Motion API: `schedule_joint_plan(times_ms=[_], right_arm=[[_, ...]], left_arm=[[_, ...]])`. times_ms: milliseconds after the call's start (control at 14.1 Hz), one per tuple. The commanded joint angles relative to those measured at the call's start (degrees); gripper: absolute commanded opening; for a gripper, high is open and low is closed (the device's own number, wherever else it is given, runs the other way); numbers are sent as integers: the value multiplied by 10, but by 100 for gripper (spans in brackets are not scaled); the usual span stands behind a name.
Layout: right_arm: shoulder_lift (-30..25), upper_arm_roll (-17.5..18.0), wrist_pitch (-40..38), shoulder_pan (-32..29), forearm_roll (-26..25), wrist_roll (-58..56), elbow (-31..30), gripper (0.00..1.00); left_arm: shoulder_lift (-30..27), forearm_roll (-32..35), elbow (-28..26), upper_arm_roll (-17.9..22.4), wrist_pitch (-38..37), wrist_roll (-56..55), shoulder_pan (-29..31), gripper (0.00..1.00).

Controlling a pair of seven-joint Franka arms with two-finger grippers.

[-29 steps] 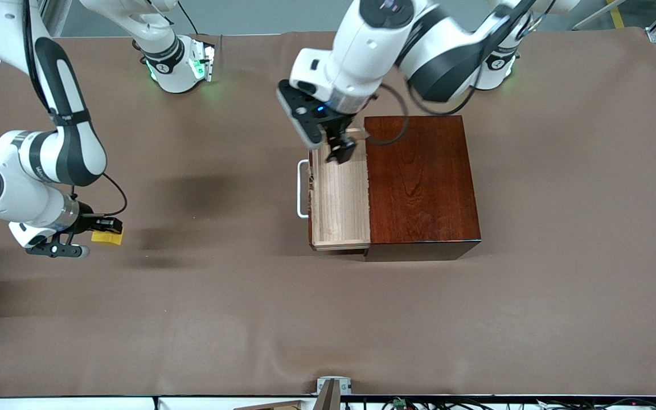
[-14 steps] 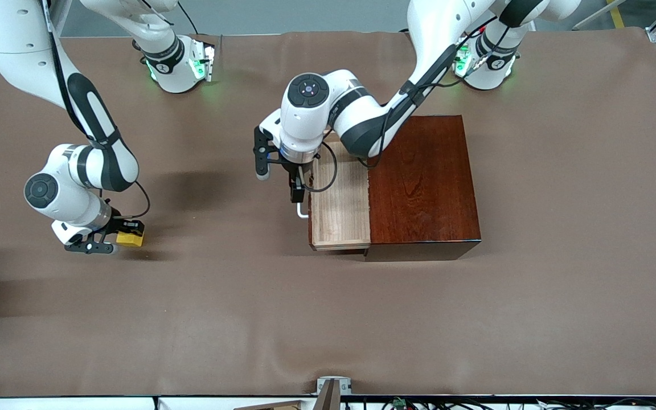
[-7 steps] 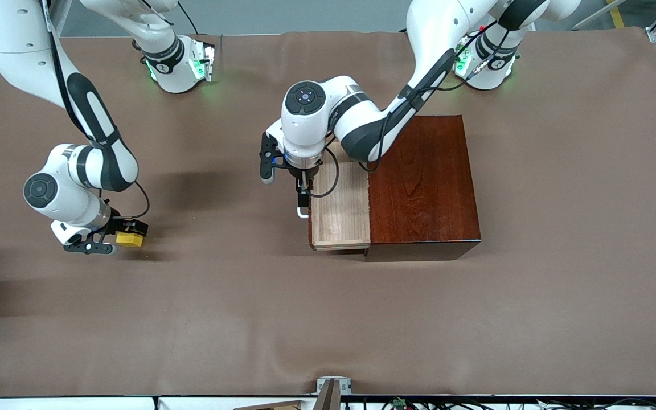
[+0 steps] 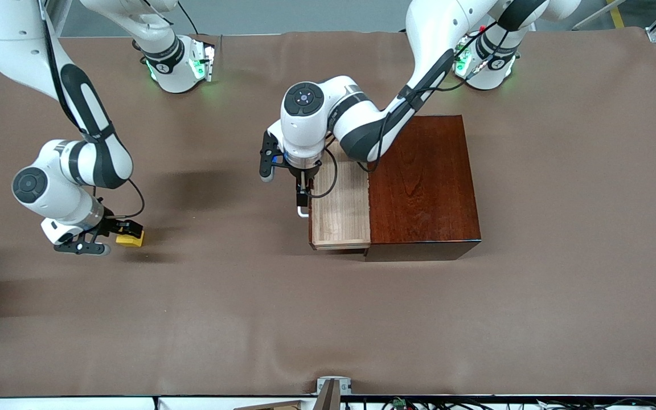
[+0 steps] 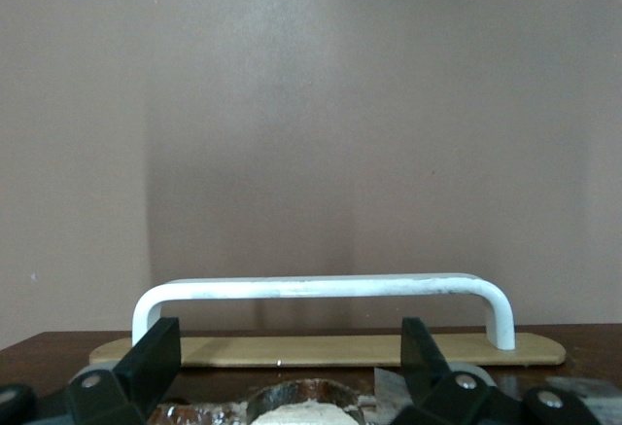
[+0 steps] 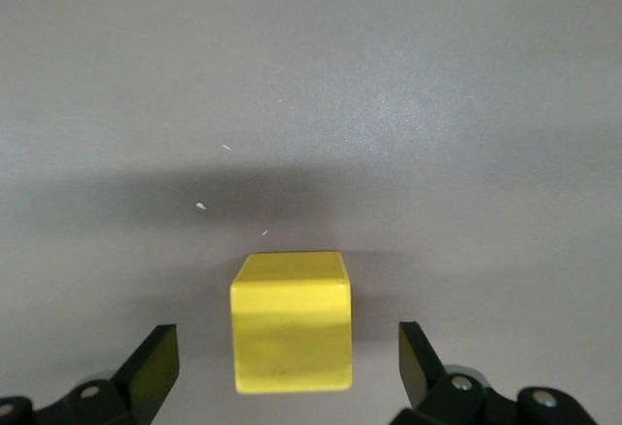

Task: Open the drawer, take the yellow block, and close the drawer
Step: 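Push the drawer shut with the left gripper while the right gripper withdraws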

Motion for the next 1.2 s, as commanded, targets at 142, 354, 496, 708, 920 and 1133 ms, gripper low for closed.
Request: schedule_joint_plan(times_ms=[142, 354, 496, 708, 920, 1133], right_arm=[[-66, 12, -76, -1, 1, 2, -3, 100], [-118, 12, -145, 27, 1, 21, -4, 100], [-152, 11, -185, 28, 1, 28, -3, 100], [-211, 11, -243, 28, 1, 27, -2, 100], [-229, 10, -314, 26, 1, 27, 48, 100], [-229, 9, -409, 24, 0, 27, 129, 100]], left_arm=[[1, 17, 12, 37, -76, 9, -1, 100], [0, 18, 13, 55, -112, 8, 0, 100], [0, 18, 13, 70, -141, 8, -3, 100], [-4, 29, 13, 71, -184, 8, -1, 100], [-11, 74, 13, 70, -221, 9, -2, 100], [-12, 75, 12, 71, -246, 10, 2, 100]])
